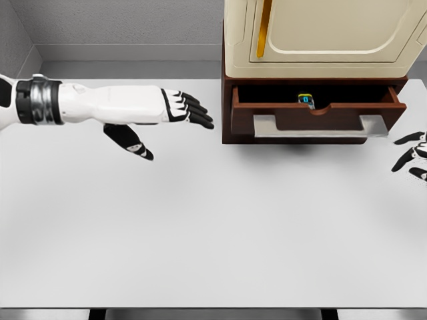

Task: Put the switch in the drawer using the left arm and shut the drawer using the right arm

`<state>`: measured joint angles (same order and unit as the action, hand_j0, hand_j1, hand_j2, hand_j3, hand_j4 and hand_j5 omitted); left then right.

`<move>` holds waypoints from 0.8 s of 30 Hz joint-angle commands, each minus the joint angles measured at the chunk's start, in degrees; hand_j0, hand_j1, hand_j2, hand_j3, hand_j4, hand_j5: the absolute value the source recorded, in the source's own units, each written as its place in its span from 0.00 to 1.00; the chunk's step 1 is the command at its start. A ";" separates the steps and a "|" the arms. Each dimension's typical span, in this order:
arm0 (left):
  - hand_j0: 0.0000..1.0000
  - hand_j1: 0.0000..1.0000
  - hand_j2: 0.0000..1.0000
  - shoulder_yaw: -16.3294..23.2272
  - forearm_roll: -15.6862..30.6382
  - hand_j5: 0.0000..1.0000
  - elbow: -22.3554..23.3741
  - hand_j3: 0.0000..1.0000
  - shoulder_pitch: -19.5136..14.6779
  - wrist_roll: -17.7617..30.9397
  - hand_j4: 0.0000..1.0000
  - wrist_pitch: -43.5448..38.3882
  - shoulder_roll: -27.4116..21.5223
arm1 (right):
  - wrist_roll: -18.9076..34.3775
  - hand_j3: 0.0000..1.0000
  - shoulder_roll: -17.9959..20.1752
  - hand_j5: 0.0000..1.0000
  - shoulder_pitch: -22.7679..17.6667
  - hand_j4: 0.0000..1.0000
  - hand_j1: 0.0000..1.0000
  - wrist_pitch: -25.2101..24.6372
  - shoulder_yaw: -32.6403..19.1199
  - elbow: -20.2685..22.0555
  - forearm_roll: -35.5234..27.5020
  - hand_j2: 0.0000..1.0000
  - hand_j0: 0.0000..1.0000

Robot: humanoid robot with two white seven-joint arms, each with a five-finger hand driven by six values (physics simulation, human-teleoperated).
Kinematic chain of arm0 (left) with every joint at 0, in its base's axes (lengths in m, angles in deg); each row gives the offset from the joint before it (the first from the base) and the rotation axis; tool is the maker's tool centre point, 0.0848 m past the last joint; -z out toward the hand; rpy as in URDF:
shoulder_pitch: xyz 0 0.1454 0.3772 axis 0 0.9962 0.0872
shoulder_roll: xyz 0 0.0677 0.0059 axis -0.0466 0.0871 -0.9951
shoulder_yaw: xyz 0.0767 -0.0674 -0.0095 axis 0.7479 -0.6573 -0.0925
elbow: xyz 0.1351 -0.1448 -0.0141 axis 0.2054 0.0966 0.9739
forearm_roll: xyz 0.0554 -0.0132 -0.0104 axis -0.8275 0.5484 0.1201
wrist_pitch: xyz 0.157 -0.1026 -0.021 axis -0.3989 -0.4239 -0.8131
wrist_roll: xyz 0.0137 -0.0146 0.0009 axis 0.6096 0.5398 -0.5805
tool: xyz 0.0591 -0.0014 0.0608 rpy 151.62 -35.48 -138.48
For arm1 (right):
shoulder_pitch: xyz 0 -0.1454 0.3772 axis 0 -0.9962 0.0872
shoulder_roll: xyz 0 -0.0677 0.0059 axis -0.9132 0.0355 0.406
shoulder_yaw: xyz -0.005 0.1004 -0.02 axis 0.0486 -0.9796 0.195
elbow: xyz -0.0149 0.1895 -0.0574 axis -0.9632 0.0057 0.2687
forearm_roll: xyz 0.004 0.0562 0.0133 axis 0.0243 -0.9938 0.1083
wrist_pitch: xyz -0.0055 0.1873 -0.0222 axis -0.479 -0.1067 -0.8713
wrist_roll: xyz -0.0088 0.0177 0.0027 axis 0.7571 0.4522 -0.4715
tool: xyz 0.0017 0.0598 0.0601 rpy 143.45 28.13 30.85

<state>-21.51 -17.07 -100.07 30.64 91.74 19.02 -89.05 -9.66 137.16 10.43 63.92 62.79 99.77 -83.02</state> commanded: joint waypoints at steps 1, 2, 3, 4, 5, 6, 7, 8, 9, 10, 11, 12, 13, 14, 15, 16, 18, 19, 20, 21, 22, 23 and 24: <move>1.00 1.00 1.00 -0.53 0.36 1.00 0.41 1.00 0.00 0.06 1.00 -0.17 0.86 | 0.07 0.51 -0.22 0.51 0.00 0.51 0.51 -0.10 -2.62 -4.64 -3.90 0.51 0.51; 1.00 1.00 1.00 -0.44 0.27 1.00 0.85 1.00 -0.44 0.06 1.00 -0.17 1.13 | 0.07 0.51 -0.13 0.51 -0.09 0.51 0.51 -0.10 -2.27 -4.46 -3.55 0.51 0.51; 1.00 1.00 1.00 -0.44 0.27 1.00 0.76 1.00 -1.05 0.06 1.00 -0.17 1.13 | 0.07 0.51 0.22 0.51 -0.35 0.51 0.51 -0.10 -1.65 -2.18 -2.58 0.51 0.51; 1.00 1.00 1.00 -0.36 0.10 1.00 0.85 1.00 -2.46 0.06 1.00 -0.17 1.57 | 0.07 0.51 0.49 0.51 -0.35 0.51 0.51 -0.10 -0.16 1.33 0.14 0.51 0.51; 1.00 1.00 1.00 -0.36 -1.04 1.00 0.85 1.00 -2.99 0.06 1.00 -0.17 2.27 | 0.07 0.51 0.49 0.51 0.35 0.51 0.51 -0.10 2.04 2.74 1.99 0.51 0.51; 1.00 1.00 1.00 -0.01 -1.92 1.00 0.94 1.00 -3.78 0.06 1.00 -0.17 2.36 | 0.07 0.51 0.57 0.51 0.79 0.51 0.51 -0.10 3.79 2.83 3.31 0.51 0.51; 1.00 1.00 1.00 0.08 -4.03 1.00 1.03 1.00 -4.48 0.06 1.00 -0.17 2.36 | 0.07 0.51 0.58 0.51 0.88 0.51 0.51 -0.10 4.15 2.92 3.48 0.51 0.51; 1.00 1.00 1.00 0.17 -7.81 1.00 1.12 1.00 -4.92 0.06 1.00 -0.17 2.36 | 0.07 0.50 0.58 0.50 1.58 0.50 0.50 -0.10 4.50 2.92 3.66 0.50 0.50; 1.00 1.00 1.00 0.26 -10.00 1.00 2.87 1.00 -5.45 0.06 1.00 -0.17 2.53 | 0.07 0.50 0.58 0.50 2.46 0.50 0.50 -0.10 5.90 2.92 4.10 0.50 0.50; 1.00 1.00 1.00 0.43 -11.59 1.00 4.45 1.00 -5.54 0.06 1.00 -0.17 3.15 | 0.07 0.50 0.58 0.50 4.21 0.50 0.50 -0.10 7.75 2.92 4.71 0.50 0.50; 1.00 1.00 1.00 0.43 -12.29 1.00 4.98 1.00 -5.54 0.06 1.00 -0.17 3.32 | 0.07 0.50 0.58 0.50 4.75 0.50 0.50 -0.10 8.28 2.92 4.80 0.50 0.50; 1.00 1.00 1.00 0.43 -12.30 1.00 4.98 1.00 -5.54 0.06 1.00 -0.17 3.50 | 0.07 0.50 0.58 0.50 5.18 0.50 0.50 -0.10 8.37 2.92 4.80 0.50 0.50; 1.00 1.00 1.00 0.52 -12.38 1.00 5.07 1.00 -5.54 0.06 1.00 -0.17 3.50 | 0.07 0.50 0.58 0.50 5.98 0.50 0.50 -0.10 8.37 2.83 4.80 0.50 0.50; 1.00 1.00 1.00 1.84 -12.38 1.00 5.07 1.00 -5.71 0.06 1.00 -0.17 3.50 | 0.07 0.50 0.66 0.50 6.06 0.50 0.50 -0.10 8.46 2.83 4.80 0.50 0.50; 1.00 1.00 1.00 3.42 -12.47 1.00 5.25 1.00 -5.89 0.06 1.00 -0.17 3.50 | 0.07 0.50 0.66 0.50 7.03 0.50 0.50 -0.10 9.51 2.83 4.80 0.50 0.50; 1.00 1.00 1.00 4.65 -12.47 1.00 5.33 1.00 -5.98 0.06 1.00 -0.17 3.50 | 0.07 0.50 0.66 0.50 8.35 0.50 0.50 -0.10 10.74 2.83 4.89 0.50 0.50; 1.00 1.00 1.00 5.44 -14.14 1.00 9.28 1.00 -6.24 0.06 1.00 -0.17 3.59 | 0.07 0.50 0.58 0.50 9.84 0.50 0.50 -0.10 12.15 2.75 4.89 0.50 0.50; 1.00 1.00 1.00 5.44 -16.51 1.00 14.12 1.00 -6.42 0.06 1.00 -0.17 3.59 | 0.07 0.51 0.58 0.51 10.63 0.51 0.51 -0.10 12.94 2.75 4.89 0.51 0.51; 1.00 1.00 1.00 5.44 -17.83 1.00 17.98 1.00 -6.86 0.06 1.00 -0.17 3.76 | 0.07 0.51 0.58 0.51 11.69 0.51 0.51 -0.10 13.82 2.75 4.89 0.51 0.51; 1.00 1.00 1.00 5.44 -18.01 1.00 20.63 1.00 -7.12 0.06 1.00 -0.17 4.38 | 0.07 0.50 0.58 0.50 12.57 0.50 0.50 -0.10 14.78 2.57 4.89 0.50 0.50; 1.00 1.00 1.00 5.44 -17.92 1.00 20.10 1.00 -7.38 0.06 1.00 -0.17 4.82 | 0.07 0.51 0.58 0.51 13.09 0.51 0.51 -0.10 15.40 2.48 4.98 0.51 0.51; 1.00 1.00 1.00 5.36 -17.66 1.00 19.13 1.00 -7.74 -0.20 1.00 -0.17 4.91 | 0.07 0.51 0.58 0.51 13.53 0.51 0.51 -0.10 16.10 2.39 4.98 0.51 0.51; 1.00 1.00 1.00 5.27 -17.57 1.00 19.05 1.00 -7.82 -0.29 1.00 -0.17 4.99 | 0.07 0.51 0.58 0.51 13.62 0.51 0.51 -0.10 16.63 2.31 5.07 0.51 0.51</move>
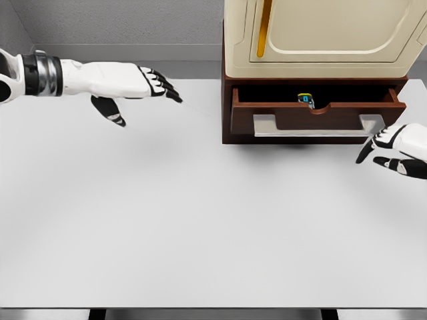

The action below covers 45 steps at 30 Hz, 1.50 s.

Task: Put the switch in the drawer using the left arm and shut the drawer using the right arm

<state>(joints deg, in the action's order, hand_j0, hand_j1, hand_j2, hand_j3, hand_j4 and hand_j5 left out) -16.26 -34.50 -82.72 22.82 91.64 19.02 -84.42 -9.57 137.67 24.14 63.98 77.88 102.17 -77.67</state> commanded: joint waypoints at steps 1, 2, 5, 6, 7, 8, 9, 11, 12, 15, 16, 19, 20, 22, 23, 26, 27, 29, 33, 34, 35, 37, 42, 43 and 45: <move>1.00 1.00 1.00 0.02 -0.22 1.00 0.47 1.00 0.00 -0.36 1.00 -0.17 0.62 | -0.02 0.51 0.06 0.51 0.00 0.51 0.51 -0.16 1.63 -0.53 -0.29 0.51 0.51; 1.00 1.00 1.00 0.02 -0.14 1.00 -2.42 1.00 -0.09 -0.36 1.00 -0.17 0.36 | -0.02 0.51 -0.03 0.51 0.00 0.51 0.51 -0.16 1.63 -0.62 -0.29 0.51 0.51; 1.00 1.00 1.00 0.02 0.13 1.00 -15.34 1.00 -0.09 -0.36 1.00 -0.17 -1.66 | -0.02 0.51 -0.20 0.51 1.40 0.51 0.51 -0.16 1.63 -2.37 -0.20 0.51 0.51; 1.00 1.00 1.00 -0.06 0.21 1.00 -16.93 1.00 -0.09 -0.36 1.00 -0.17 -2.19 | -0.02 0.51 -0.29 0.51 2.37 0.51 0.51 -0.16 1.72 -3.60 -0.20 0.51 0.51; 1.00 1.00 1.00 -0.41 0.48 1.00 -17.19 1.00 -0.09 -0.36 1.00 -0.17 -3.33 | -0.02 0.51 -0.29 0.51 2.90 0.51 0.51 -0.16 2.07 -4.04 -0.20 0.51 0.51; 1.00 1.00 1.00 -0.41 2.32 1.00 -17.46 1.00 0.00 -0.36 1.00 -0.17 -4.12 | -0.02 0.51 -0.29 0.51 2.90 0.51 0.51 -0.16 2.42 -4.04 -0.20 0.51 0.51; 1.00 1.00 1.00 -0.41 2.94 1.00 -17.46 1.00 0.00 -0.36 1.00 -0.17 -4.21 | -0.02 0.51 -0.29 0.51 3.08 0.51 0.51 -0.16 2.69 -4.31 -0.20 0.51 0.51; 1.00 1.00 1.00 -0.77 3.20 1.00 -19.03 1.00 0.09 -0.36 1.00 -0.17 -3.51 | -0.02 0.51 -0.29 0.51 3.25 0.51 0.51 -0.16 3.30 -4.40 0.32 0.51 0.51; 1.00 1.00 1.00 -0.85 3.29 1.00 -20.62 1.00 0.09 -0.36 1.00 -0.17 -3.60 | -0.02 0.51 -0.38 0.51 3.69 0.51 0.51 -0.16 3.39 -4.40 0.77 0.51 0.51; 1.00 1.00 1.00 -1.38 3.20 1.00 -20.89 1.00 0.44 -0.28 1.00 -0.17 -3.77 | -0.02 0.52 -0.55 0.52 5.45 0.52 0.52 -0.16 4.62 -5.28 0.85 0.52 0.52; 1.00 1.00 1.00 -1.38 3.20 1.00 -21.32 1.00 0.53 -0.28 1.00 -0.17 -3.86 | -0.02 0.52 -0.64 0.52 6.06 0.52 0.52 -0.16 5.59 -5.98 0.85 0.52 0.52; 1.00 1.00 1.00 -1.21 3.29 1.00 -23.00 1.00 0.79 -0.28 1.00 -0.17 -4.04 | -0.02 0.52 -0.64 0.52 7.73 0.52 0.52 -0.16 7.00 -7.12 0.85 0.52 0.52; 1.00 1.00 1.00 -1.21 3.29 1.00 -23.00 1.00 0.79 -0.28 1.00 -0.17 -4.04 | -0.02 0.52 -0.64 0.52 7.91 0.52 0.52 -0.16 7.00 -7.38 0.85 0.52 0.52; 1.00 1.00 1.00 -1.20 3.38 1.00 -23.35 1.00 0.79 -0.28 1.00 -0.17 -4.12 | -0.02 0.52 -0.73 0.52 8.88 0.52 0.52 -0.16 7.78 -8.17 0.94 0.52 0.52; 1.00 1.00 1.00 -1.12 3.47 1.00 -23.96 1.00 0.79 -0.28 1.00 -0.17 -4.21 | -0.02 0.52 -0.73 0.52 10.37 0.52 0.52 -0.16 9.45 -8.88 0.94 0.52 0.52; 1.00 1.00 1.00 -1.03 3.47 1.00 -23.96 1.00 0.79 -0.28 1.00 -0.17 -4.30 | -0.02 0.53 -0.91 0.53 10.99 0.53 0.53 -0.16 9.81 -9.67 0.94 0.53 0.53; 1.00 1.00 1.00 -1.03 3.47 1.00 -23.96 1.00 0.88 -0.28 1.00 -0.17 -4.39 | -0.02 0.53 -1.43 0.53 11.42 0.53 0.53 -0.16 9.90 -10.02 1.03 0.53 0.53; 1.00 1.00 1.00 -1.03 3.47 1.00 -24.05 1.00 0.97 -0.28 1.00 -0.17 -4.39 | -0.02 0.53 -1.52 0.53 13.09 0.53 0.53 -0.16 11.57 -11.43 1.03 0.53 0.53; 1.00 1.00 1.00 -1.03 3.47 1.00 -24.23 1.00 1.32 -0.28 1.00 -0.17 -4.48 | -0.02 0.53 -1.70 0.53 14.24 0.53 0.53 -0.16 11.92 -11.87 1.03 0.53 0.53; 1.00 1.00 1.00 -1.03 3.47 1.00 -24.23 1.00 1.41 -0.28 1.00 -0.17 -4.74 | -0.02 0.53 -1.96 0.53 14.33 0.53 0.53 -0.16 12.01 -12.13 1.12 0.53 0.53; 1.00 1.00 1.00 -1.03 3.47 1.00 -24.23 1.00 1.41 -0.28 1.00 -0.17 -4.74 | -0.02 0.53 -2.05 0.53 14.85 0.53 0.53 -0.16 12.27 -12.22 1.38 0.53 0.53; 1.00 1.00 1.00 -1.03 3.47 1.00 -24.23 1.00 1.41 -0.28 1.00 -0.17 -5.00 | -0.02 0.53 -2.14 0.53 16.00 0.53 0.53 -0.16 14.29 -12.57 1.47 0.53 0.53; 1.00 1.00 1.00 -1.03 3.56 1.00 -23.70 1.00 1.41 -0.36 1.00 -0.17 -5.35 | -0.02 0.56 0.06 0.56 10.55 0.56 0.56 -0.16 13.85 -7.04 2.00 0.56 0.56; 1.00 1.00 1.00 -0.94 3.56 1.00 -23.61 1.00 1.41 -0.36 1.00 -0.17 -5.53 | -0.02 0.58 0.06 0.58 9.58 0.58 0.58 -0.16 13.85 -4.93 2.08 0.58 0.58; 1.00 1.00 1.00 -0.85 3.56 1.00 -23.61 1.00 1.49 -0.36 1.00 -0.17 -5.53 | -0.02 1.00 0.06 1.00 6.25 1.00 1.00 -0.16 14.11 1.48 2.08 1.00 1.00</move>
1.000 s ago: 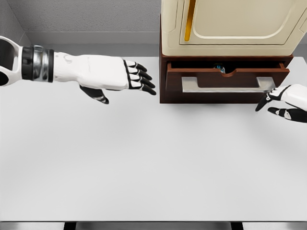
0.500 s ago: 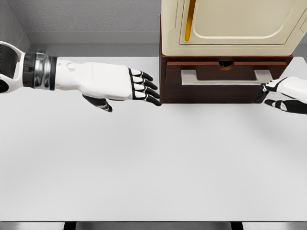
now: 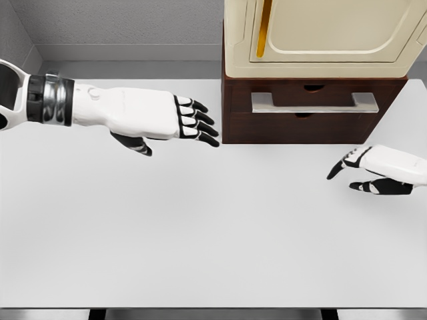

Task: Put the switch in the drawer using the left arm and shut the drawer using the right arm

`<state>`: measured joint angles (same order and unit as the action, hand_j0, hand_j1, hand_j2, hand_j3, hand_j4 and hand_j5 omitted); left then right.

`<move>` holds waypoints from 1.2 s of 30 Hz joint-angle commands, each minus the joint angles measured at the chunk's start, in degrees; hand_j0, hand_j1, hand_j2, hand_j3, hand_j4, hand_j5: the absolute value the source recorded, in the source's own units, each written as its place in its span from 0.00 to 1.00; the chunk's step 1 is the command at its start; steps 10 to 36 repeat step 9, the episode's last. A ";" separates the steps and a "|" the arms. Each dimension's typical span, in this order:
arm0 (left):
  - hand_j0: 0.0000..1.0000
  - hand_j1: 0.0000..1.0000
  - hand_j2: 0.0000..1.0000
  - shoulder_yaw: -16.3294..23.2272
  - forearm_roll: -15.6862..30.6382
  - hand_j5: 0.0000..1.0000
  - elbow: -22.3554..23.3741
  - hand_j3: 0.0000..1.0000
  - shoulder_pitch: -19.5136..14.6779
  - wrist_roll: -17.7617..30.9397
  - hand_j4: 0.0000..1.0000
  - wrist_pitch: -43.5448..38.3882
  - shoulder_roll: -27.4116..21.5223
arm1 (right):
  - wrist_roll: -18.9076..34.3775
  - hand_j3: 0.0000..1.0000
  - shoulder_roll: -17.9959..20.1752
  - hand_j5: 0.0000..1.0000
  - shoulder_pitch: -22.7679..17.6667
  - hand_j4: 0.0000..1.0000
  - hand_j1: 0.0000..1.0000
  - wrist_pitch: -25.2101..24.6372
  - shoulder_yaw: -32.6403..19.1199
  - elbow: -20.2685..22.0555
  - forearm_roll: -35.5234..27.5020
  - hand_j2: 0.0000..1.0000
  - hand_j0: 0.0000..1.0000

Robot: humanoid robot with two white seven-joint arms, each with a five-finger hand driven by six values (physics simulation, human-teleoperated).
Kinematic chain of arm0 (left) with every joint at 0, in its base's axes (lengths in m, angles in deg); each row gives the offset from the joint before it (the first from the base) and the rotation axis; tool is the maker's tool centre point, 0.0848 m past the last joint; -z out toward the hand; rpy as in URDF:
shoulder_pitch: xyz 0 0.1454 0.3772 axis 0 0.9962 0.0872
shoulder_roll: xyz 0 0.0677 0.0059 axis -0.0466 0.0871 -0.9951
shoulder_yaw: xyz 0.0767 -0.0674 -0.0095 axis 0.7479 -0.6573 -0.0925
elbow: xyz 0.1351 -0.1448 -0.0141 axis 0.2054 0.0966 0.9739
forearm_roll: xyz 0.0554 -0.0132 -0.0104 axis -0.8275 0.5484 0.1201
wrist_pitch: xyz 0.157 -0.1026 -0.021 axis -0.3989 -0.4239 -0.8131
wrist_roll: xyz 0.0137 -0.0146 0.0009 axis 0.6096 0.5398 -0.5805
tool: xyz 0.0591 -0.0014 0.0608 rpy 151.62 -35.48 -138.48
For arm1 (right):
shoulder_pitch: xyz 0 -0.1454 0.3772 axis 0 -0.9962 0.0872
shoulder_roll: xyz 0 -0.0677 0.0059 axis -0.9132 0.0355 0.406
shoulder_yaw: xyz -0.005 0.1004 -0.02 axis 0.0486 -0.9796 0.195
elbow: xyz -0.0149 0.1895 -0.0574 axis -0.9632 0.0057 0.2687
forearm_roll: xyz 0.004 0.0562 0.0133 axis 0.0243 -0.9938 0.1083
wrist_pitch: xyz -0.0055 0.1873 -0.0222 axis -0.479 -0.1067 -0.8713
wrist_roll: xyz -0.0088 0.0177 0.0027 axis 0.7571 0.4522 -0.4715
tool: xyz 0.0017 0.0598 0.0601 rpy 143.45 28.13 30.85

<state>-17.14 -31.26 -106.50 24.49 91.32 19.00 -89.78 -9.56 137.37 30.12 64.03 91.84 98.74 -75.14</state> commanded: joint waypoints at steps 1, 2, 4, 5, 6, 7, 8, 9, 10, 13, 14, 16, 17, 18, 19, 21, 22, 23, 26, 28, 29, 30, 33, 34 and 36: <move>1.00 1.00 1.00 0.03 0.32 1.00 0.08 1.00 0.00 -0.04 1.00 -0.15 -0.17 | -0.03 1.00 0.36 1.00 0.00 1.00 1.00 -0.21 0.15 5.18 -0.45 1.00 1.00; 1.00 1.00 1.00 0.03 0.32 1.00 -0.09 1.00 0.00 -0.04 1.00 -0.15 -0.17 | -0.03 1.00 0.37 1.00 0.00 1.00 1.00 -0.21 0.24 5.18 -0.45 1.00 1.00; 1.00 1.00 1.00 0.03 0.32 1.00 -0.09 1.00 0.00 -0.04 1.00 -0.15 -0.17 | -0.03 1.00 0.36 1.00 -0.09 1.00 1.00 -0.21 0.24 5.18 -0.45 1.00 1.00; 1.00 1.00 1.00 0.03 0.32 1.00 -0.18 1.00 0.00 -0.04 1.00 -0.15 -0.17 | -0.03 1.00 0.36 1.00 -0.26 1.00 1.00 -0.21 0.24 5.18 -0.45 1.00 1.00; 1.00 1.00 1.00 0.03 0.32 1.00 -0.18 1.00 0.00 -0.04 1.00 -0.15 -0.17 | -0.03 1.00 0.36 1.00 -0.26 1.00 1.00 -0.21 0.24 5.18 -0.54 1.00 1.00; 1.00 1.00 1.00 0.11 0.32 1.00 -0.18 1.00 0.00 -0.04 1.00 -0.15 -0.17 | -0.03 1.00 0.36 1.00 -0.26 1.00 1.00 -0.21 0.24 5.18 -0.45 1.00 1.00; 1.00 1.00 1.00 0.11 0.32 1.00 -0.18 1.00 0.09 -0.04 1.00 -0.15 -0.17 | -0.03 1.00 0.36 1.00 -0.18 1.00 1.00 -0.21 0.24 5.18 -0.45 1.00 1.00; 1.00 1.00 1.00 0.03 0.32 1.00 -0.18 1.00 0.09 -0.04 1.00 -0.15 -0.17 | -0.03 1.00 0.36 1.00 -0.18 1.00 1.00 -0.21 0.24 5.18 -0.54 1.00 1.00; 1.00 1.00 1.00 0.03 0.32 1.00 -0.18 1.00 0.09 -0.04 1.00 -0.15 -0.17 | -0.03 1.00 0.36 1.00 -0.18 1.00 1.00 -0.21 0.24 5.18 -0.54 1.00 1.00; 1.00 1.00 1.00 0.03 0.32 1.00 -0.18 1.00 0.09 -0.04 1.00 -0.15 -0.17 | -0.03 1.00 0.36 1.00 -0.18 1.00 1.00 -0.21 0.24 5.18 -0.54 1.00 1.00; 1.00 1.00 1.00 0.03 0.32 1.00 -0.18 1.00 0.09 -0.04 1.00 -0.15 -0.17 | -0.03 1.00 0.36 1.00 -0.18 1.00 1.00 -0.21 0.24 5.18 -0.54 1.00 1.00; 1.00 1.00 1.00 0.03 0.32 1.00 -0.18 1.00 0.09 -0.04 1.00 -0.15 -0.17 | -0.03 1.00 0.36 1.00 -0.18 1.00 1.00 -0.21 0.24 5.18 -0.54 1.00 1.00; 1.00 1.00 1.00 0.03 0.32 1.00 -0.18 1.00 0.09 -0.04 1.00 -0.15 -0.17 | -0.03 1.00 0.36 1.00 -0.18 1.00 1.00 -0.21 0.24 5.18 -0.54 1.00 1.00; 1.00 1.00 1.00 0.03 0.32 1.00 -0.18 1.00 0.09 -0.04 1.00 -0.15 -0.17 | -0.03 1.00 0.36 1.00 -0.18 1.00 1.00 -0.21 0.24 5.18 -0.54 1.00 1.00; 1.00 1.00 1.00 0.03 0.32 1.00 -0.18 1.00 0.09 -0.04 1.00 -0.15 -0.17 | -0.03 1.00 0.36 1.00 -0.18 1.00 1.00 -0.21 0.24 5.18 -0.54 1.00 1.00; 1.00 1.00 1.00 0.03 0.32 1.00 -0.18 1.00 0.09 -0.04 1.00 -0.15 -0.17 | -0.03 1.00 0.36 1.00 -0.18 1.00 1.00 -0.21 0.24 5.18 -0.54 1.00 1.00; 1.00 1.00 1.00 0.03 0.32 1.00 -0.18 1.00 0.09 -0.04 1.00 -0.15 -0.17 | -0.03 1.00 0.36 1.00 -0.18 1.00 1.00 -0.21 0.24 5.18 -0.54 1.00 1.00; 1.00 1.00 1.00 0.03 0.32 1.00 -0.18 1.00 0.09 -0.04 1.00 -0.15 -0.17 | -0.03 1.00 0.36 1.00 -0.18 1.00 1.00 -0.21 0.24 5.18 -0.54 1.00 1.00; 1.00 1.00 1.00 0.03 0.32 1.00 -0.18 1.00 0.09 -0.04 1.00 -0.15 -0.17 | -0.03 1.00 0.36 1.00 -0.18 1.00 1.00 -0.21 0.24 5.18 -0.54 1.00 1.00; 1.00 1.00 1.00 0.03 0.32 1.00 -0.18 1.00 0.09 -0.04 1.00 -0.15 -0.17 | -0.03 1.00 0.36 1.00 -0.18 1.00 1.00 -0.21 0.24 5.18 -0.54 1.00 1.00; 1.00 1.00 1.00 0.03 0.32 1.00 -0.18 1.00 0.09 -0.04 1.00 -0.15 -0.17 | -0.03 1.00 0.36 1.00 -0.18 1.00 1.00 -0.21 0.24 5.18 -0.54 1.00 1.00; 1.00 1.00 1.00 0.03 0.32 1.00 -0.18 1.00 0.09 -0.04 1.00 -0.15 -0.17 | -0.03 1.00 0.36 1.00 -0.18 1.00 1.00 -0.21 0.24 5.18 -0.54 1.00 1.00; 1.00 1.00 1.00 0.03 0.32 1.00 -0.18 1.00 0.09 -0.04 1.00 -0.15 -0.17 | -0.03 1.00 0.36 1.00 -0.18 1.00 1.00 -0.21 0.24 5.18 -0.54 1.00 1.00; 1.00 1.00 1.00 0.03 0.32 1.00 -0.18 1.00 0.09 -0.04 1.00 -0.15 -0.17 | -0.03 1.00 0.36 1.00 -0.18 1.00 1.00 -0.21 0.24 5.18 -0.54 1.00 1.00; 1.00 1.00 1.00 0.03 0.32 1.00 -0.18 1.00 0.09 -0.04 1.00 -0.15 -0.17 | -0.03 1.00 0.36 1.00 -0.18 1.00 1.00 -0.21 0.24 5.18 -0.54 1.00 1.00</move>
